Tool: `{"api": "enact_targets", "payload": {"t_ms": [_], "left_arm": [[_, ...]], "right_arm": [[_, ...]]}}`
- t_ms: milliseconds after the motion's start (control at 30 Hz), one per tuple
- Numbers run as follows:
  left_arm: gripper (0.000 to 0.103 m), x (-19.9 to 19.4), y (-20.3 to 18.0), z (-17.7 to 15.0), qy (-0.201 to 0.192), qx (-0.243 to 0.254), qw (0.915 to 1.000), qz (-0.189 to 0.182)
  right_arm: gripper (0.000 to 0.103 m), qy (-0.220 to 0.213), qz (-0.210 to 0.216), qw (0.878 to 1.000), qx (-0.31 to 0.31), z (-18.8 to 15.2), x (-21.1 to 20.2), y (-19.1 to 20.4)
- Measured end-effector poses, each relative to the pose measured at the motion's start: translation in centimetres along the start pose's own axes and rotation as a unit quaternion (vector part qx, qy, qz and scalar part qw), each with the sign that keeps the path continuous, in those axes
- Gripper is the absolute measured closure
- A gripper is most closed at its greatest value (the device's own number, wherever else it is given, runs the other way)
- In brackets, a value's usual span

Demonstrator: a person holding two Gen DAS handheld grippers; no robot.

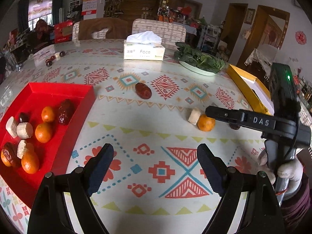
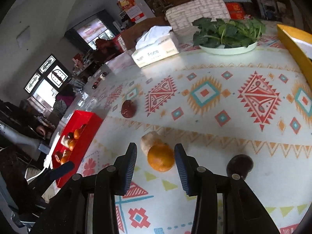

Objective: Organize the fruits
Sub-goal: 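Grasp an orange with the right tool while the left tool approaches a beige slice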

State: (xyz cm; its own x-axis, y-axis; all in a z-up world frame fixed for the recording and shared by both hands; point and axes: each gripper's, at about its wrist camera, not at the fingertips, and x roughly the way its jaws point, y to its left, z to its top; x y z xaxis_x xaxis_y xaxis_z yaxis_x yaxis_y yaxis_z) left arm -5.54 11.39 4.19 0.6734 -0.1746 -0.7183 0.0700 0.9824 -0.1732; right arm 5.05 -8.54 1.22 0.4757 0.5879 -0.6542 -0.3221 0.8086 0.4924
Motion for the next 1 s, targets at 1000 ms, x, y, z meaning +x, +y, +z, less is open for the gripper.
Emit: {"api": "enact_targets", "payload": {"t_ms": [1000], "left_arm": [[0.016,6.0,-5.9,3.1,0.013,0.078,0.9969,0.0]], "right_arm": [[0.067,-0.066,-0.065,0.994,0.049,0.4,-4.3,-3.1]]}}
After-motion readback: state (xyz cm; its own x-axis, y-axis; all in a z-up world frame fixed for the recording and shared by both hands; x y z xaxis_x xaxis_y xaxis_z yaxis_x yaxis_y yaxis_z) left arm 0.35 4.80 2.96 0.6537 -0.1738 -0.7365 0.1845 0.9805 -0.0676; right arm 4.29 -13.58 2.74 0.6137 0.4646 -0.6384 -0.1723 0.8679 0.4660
